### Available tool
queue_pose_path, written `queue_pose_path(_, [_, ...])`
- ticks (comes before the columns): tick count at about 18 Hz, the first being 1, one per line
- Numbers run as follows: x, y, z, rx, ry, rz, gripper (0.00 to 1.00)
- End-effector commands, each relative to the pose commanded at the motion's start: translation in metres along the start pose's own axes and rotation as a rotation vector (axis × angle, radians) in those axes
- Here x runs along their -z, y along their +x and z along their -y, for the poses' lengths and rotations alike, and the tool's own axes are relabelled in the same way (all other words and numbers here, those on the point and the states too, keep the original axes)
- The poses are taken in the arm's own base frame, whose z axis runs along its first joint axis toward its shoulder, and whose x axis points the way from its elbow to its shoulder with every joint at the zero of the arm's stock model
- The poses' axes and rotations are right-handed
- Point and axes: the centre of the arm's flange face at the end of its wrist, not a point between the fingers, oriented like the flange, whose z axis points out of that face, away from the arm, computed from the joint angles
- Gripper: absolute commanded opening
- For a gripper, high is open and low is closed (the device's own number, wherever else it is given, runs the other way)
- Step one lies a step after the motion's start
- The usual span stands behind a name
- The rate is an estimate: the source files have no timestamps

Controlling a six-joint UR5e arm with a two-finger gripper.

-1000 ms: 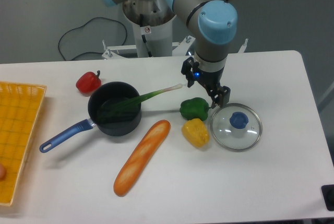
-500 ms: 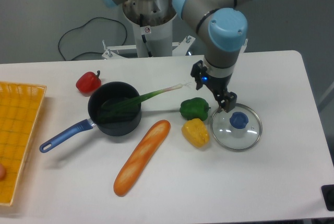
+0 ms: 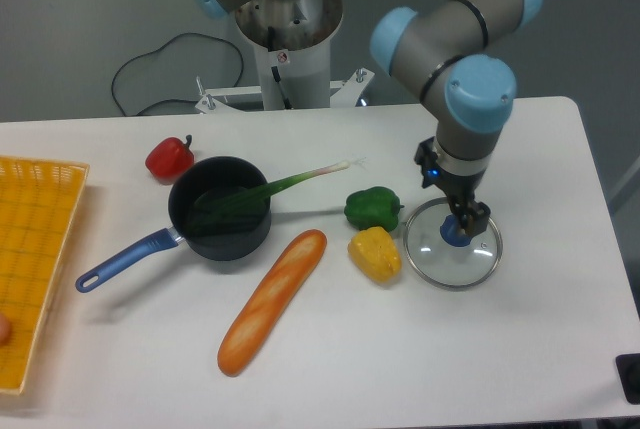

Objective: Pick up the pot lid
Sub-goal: 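Raise the gripper and open it wide above the blue knob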

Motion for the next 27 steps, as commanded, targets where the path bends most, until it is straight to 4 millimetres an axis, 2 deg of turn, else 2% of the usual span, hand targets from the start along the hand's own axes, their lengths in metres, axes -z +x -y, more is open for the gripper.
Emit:
queue_pose_path(2, [-0.009,-0.004,-0.008,-0.032,-0.006,0.01,1.0])
queue_pose_path(6, [-0.031,-0.012,-0.012,-0.087,-0.007,0.008,1.0])
queue_pose_path(8, [-0.033,-0.012,-0.01,-0.072,-0.004,0.006,1.0])
queue_pose_path(11, [-0.029,-0.007,-0.01,0.104,-0.009,0.007,1.0])
queue_pose_path(17, [-0.032,0.0,-0.037,0.32,-0.01,-0.003,1.0])
queue_pose_path(22, [-0.037,-0.002,-0.037,0.637,-0.009,-0.004,1.0])
queue_pose_path(27, [-0.052,-0.003,-0.033,0.773,-0.009,-0.03,1.0])
